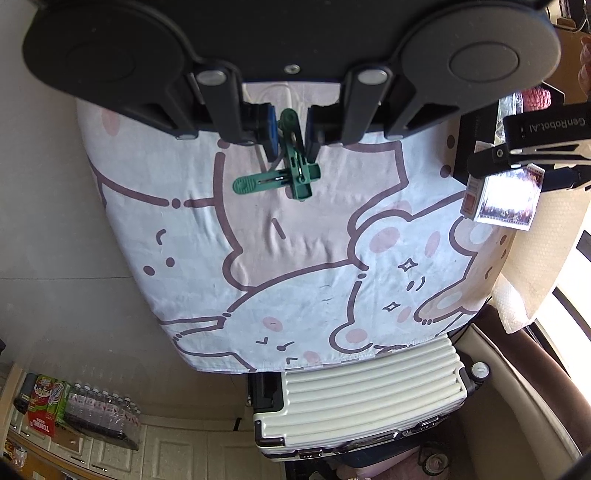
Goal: Organize objects
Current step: 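Carry the card box with the left tool while the right tool carries the clip toward the black box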
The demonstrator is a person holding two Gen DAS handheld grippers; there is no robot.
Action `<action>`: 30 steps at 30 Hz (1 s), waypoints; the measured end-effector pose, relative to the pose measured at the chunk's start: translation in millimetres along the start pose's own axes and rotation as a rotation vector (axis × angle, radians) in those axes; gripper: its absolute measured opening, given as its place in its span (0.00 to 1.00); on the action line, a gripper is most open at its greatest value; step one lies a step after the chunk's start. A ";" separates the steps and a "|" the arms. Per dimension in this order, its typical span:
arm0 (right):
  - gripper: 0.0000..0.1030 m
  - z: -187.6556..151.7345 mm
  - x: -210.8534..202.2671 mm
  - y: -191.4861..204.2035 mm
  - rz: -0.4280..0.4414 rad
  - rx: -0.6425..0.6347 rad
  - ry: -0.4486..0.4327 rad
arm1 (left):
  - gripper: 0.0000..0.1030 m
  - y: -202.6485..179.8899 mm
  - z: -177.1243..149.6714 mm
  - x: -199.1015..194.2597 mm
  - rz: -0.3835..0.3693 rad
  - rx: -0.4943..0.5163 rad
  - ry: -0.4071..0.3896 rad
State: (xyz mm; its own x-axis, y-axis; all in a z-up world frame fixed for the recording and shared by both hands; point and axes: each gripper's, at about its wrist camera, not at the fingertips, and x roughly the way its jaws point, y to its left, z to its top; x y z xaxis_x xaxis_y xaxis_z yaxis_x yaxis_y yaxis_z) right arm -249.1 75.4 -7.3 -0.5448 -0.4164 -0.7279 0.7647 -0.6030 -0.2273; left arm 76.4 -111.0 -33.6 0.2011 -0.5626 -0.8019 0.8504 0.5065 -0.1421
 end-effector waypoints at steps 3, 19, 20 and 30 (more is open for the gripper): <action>0.15 1.3 1.9 3.8 0.006 -0.001 0.000 | 0.87 5.0 -0.4 -0.2 0.005 -0.007 0.001; 0.15 7.4 18.2 82.0 0.122 -0.129 -0.007 | 0.87 82.2 -13.9 -19.7 0.095 -0.114 0.004; 0.15 7.3 18.6 87.2 0.127 -0.137 -0.007 | 0.87 87.4 -15.2 -21.0 0.101 -0.121 0.005; 0.15 4.8 18.1 139.2 0.197 -0.202 -0.019 | 0.87 134.8 -30.5 -35.0 0.151 -0.192 0.006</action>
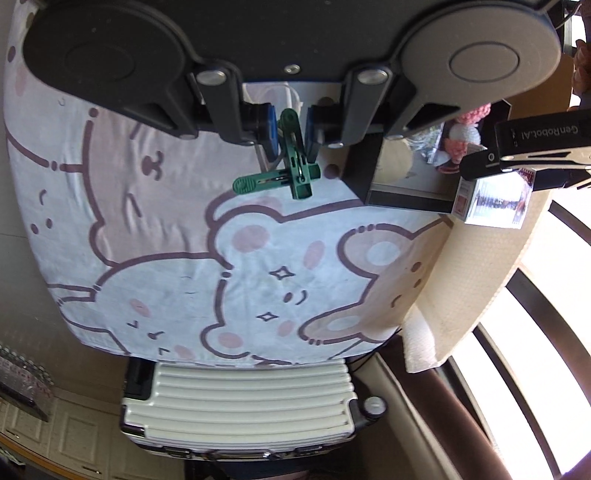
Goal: Organize objects
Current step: 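Carry the card box with the left tool while the right tool carries the clip toward the black box, then release the green clip into the black box with the right tool while the left tool lowers the card box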
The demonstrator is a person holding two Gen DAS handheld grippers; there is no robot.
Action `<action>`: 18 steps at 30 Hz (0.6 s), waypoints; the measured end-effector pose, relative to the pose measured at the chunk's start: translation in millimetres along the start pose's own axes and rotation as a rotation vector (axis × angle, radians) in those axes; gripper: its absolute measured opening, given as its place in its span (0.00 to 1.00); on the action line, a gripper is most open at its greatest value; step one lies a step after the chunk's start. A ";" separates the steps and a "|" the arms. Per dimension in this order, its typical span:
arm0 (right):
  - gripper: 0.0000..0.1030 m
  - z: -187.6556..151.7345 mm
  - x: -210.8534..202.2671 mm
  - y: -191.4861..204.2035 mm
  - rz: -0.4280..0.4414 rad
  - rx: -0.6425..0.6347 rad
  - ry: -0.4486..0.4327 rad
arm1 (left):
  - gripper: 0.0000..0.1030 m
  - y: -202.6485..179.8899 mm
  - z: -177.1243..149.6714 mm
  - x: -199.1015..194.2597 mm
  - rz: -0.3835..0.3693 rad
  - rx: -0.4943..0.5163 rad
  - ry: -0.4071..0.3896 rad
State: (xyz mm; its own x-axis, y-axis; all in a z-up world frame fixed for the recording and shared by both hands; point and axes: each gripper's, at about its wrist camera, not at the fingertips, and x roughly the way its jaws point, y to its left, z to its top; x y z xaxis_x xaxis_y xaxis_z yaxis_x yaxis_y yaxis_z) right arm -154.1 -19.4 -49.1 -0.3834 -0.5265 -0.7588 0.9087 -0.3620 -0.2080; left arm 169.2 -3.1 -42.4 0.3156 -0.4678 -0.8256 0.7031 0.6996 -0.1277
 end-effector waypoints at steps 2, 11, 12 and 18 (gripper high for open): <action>0.15 1.2 0.3 7.2 0.016 -0.007 -0.007 | 0.87 10.2 -1.4 -1.4 0.009 -0.018 0.000; 0.15 4.4 7.6 32.2 0.066 -0.035 -0.012 | 0.87 40.3 -5.8 -5.8 0.034 -0.070 -0.006; 0.15 4.4 8.5 34.4 0.070 -0.038 -0.013 | 0.87 42.2 -6.0 -6.1 0.035 -0.072 -0.007; 0.15 6.5 17.4 45.9 0.125 -0.032 -0.010 | 0.87 54.8 -6.3 -7.0 0.040 -0.092 -0.018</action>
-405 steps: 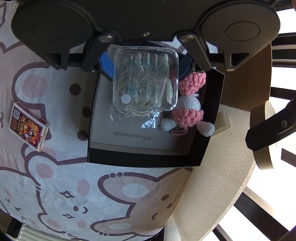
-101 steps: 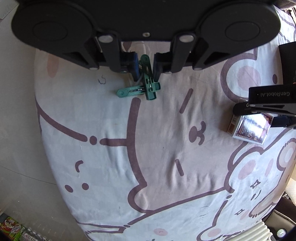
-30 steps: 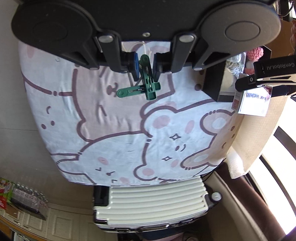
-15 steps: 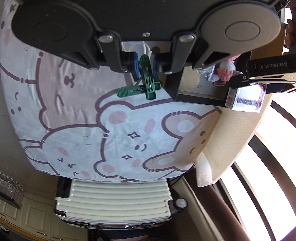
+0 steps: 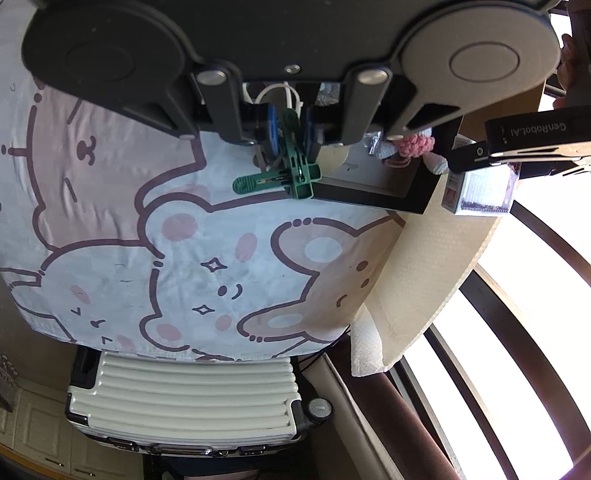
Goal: Organize objects
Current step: 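Release the green clip into the black box with the right tool while the left tool lowers the card box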
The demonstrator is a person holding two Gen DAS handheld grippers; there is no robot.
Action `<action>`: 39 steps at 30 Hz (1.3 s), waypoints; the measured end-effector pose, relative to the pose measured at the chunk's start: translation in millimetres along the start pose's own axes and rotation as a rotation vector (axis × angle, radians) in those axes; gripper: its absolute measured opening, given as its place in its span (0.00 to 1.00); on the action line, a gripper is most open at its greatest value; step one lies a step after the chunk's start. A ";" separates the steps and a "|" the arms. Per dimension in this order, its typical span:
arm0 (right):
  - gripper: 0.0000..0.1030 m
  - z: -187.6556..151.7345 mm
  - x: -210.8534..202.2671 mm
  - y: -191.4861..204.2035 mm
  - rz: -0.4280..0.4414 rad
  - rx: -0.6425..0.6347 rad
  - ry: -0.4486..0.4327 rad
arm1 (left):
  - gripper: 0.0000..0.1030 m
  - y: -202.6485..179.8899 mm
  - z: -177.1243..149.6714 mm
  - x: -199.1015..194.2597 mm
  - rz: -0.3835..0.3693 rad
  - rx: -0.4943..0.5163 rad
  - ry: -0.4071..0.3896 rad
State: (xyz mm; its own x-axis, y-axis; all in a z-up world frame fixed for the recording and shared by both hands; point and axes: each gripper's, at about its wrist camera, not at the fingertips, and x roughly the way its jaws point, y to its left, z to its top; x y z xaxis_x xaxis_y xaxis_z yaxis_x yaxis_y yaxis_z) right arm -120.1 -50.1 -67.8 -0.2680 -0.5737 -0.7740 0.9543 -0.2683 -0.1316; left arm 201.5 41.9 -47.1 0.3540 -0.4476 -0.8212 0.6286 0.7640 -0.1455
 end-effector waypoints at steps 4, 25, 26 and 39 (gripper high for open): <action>0.15 3.1 10.7 8.7 0.061 0.021 0.004 | 0.87 10.0 -0.2 -0.1 0.002 -0.017 -0.009; 0.18 14.8 103.6 74.4 0.274 0.003 0.119 | 0.87 60.8 2.1 15.4 0.048 -0.097 -0.007; 0.27 15.1 106.4 75.2 0.289 0.007 0.121 | 0.87 62.6 2.8 17.2 0.050 -0.101 -0.004; 0.41 26.1 112.5 50.6 0.259 0.071 0.117 | 0.87 48.9 9.6 33.8 0.041 -0.065 0.008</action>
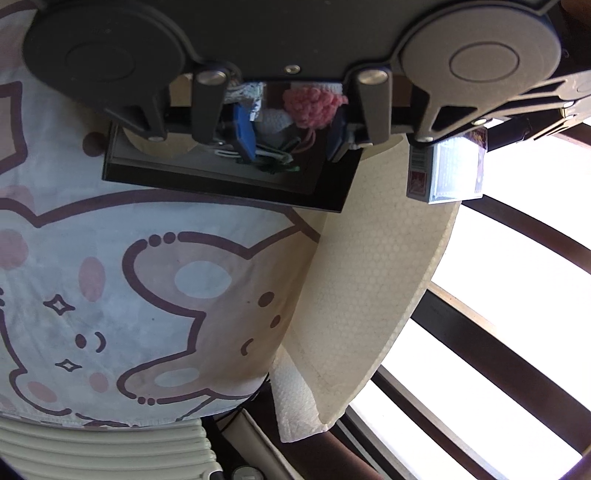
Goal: Organize objects
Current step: 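Release the green clip into the black box with the right tool while the left tool lowers the card box, then lower the playing-card box into the black box with the left tool and open it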
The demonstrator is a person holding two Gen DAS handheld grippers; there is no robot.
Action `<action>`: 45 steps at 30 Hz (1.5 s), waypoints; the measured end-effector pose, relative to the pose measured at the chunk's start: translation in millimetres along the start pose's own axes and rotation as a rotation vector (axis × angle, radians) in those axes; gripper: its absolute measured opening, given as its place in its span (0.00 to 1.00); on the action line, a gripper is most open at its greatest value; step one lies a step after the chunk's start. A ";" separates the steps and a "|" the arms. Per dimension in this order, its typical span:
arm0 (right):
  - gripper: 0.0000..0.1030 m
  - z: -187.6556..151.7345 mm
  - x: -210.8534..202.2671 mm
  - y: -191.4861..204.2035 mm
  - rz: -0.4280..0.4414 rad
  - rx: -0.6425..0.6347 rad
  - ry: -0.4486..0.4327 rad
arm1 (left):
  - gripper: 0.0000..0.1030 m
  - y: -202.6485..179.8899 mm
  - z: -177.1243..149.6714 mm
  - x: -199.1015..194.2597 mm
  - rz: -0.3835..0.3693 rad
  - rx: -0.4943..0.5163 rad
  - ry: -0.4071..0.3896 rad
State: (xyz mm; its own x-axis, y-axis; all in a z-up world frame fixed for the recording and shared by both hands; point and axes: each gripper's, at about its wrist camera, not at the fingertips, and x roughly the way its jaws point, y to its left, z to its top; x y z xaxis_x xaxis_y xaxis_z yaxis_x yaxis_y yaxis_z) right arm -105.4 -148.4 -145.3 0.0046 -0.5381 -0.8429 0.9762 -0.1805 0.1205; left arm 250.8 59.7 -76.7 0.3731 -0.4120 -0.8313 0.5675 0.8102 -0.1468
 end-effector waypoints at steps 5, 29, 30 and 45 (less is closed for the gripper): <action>0.37 5.5 -18.5 -20.3 -0.013 0.071 -0.044 | 0.87 -17.6 2.8 3.2 -0.029 0.041 -0.005; 0.29 11.4 -55.8 -74.4 -0.067 0.089 -0.065 | 0.88 -103.9 -0.4 88.5 -0.114 0.178 0.239; 0.29 11.5 -54.7 -73.6 -0.067 0.085 -0.062 | 0.91 -103.4 1.4 87.6 -0.099 0.177 0.223; 0.29 7.6 -51.8 -57.1 -0.065 0.024 -0.054 | 0.94 -83.3 7.0 71.7 -0.062 0.143 0.187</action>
State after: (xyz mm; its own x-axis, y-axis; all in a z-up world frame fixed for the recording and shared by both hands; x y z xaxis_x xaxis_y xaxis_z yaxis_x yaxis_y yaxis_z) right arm -163.0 -116.5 -104.5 -0.0706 -0.5683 -0.8198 0.9685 -0.2357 0.0800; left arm 235.5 -40.3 -120.3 0.1996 -0.3641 -0.9097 0.6884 0.7128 -0.1343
